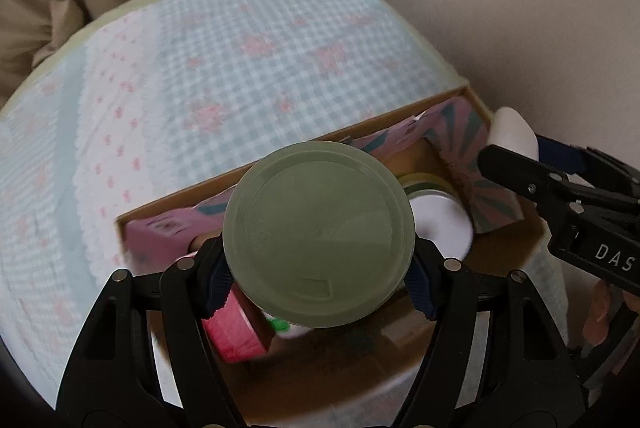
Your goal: Organize rigid objects
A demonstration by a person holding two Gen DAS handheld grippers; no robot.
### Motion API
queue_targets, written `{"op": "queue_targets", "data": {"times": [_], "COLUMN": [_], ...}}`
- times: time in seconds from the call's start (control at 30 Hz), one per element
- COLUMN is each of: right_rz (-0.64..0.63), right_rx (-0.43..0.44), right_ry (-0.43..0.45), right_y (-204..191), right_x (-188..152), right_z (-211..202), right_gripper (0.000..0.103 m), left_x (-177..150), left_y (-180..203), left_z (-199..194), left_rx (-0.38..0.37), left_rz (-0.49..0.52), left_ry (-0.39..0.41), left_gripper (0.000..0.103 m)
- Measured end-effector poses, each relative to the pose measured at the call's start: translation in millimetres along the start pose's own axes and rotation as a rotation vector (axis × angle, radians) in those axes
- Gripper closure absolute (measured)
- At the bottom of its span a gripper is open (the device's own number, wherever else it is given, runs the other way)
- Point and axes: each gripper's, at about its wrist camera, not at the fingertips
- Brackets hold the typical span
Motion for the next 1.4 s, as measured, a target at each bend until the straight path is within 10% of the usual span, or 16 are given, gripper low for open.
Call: {"op": "queue_targets", "data": {"times": [0.4,0.47,0.57,1.4], "right_rz": [0.113,0.114,0.131,0.015], "right_rx": [0.033,0.006,0.010,-0.060], "right_ry": [-0.178,-0.198,-0.189,-0.060], "right_y": [7,8,9,-59], "right_x": [16,16,18,-11], "right_z": [58,64,58,-67], "right_gripper": [0.043,0.028,0.000,0.000], "left_x": [-3,-4,-6,-49], "left_y": [3,0,-4,-50], "left_z": [45,47,31,-133], "left_rx": [-0.044,-0.042,-0.052,0.004], "left_rz": [0.037,0.026,0.025,-0.049], "left_ry": [-0.151,-0.175,-0.142,0.024], "left_gripper": [0.030,0.001,0.000,0.000]}}
Point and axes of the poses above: each gripper's, at about its wrist camera, not at the fingertips, and z roughly the way its jaws point, y to its right, x to its top, and after that the axes turned 14 degrees about z, right-handed
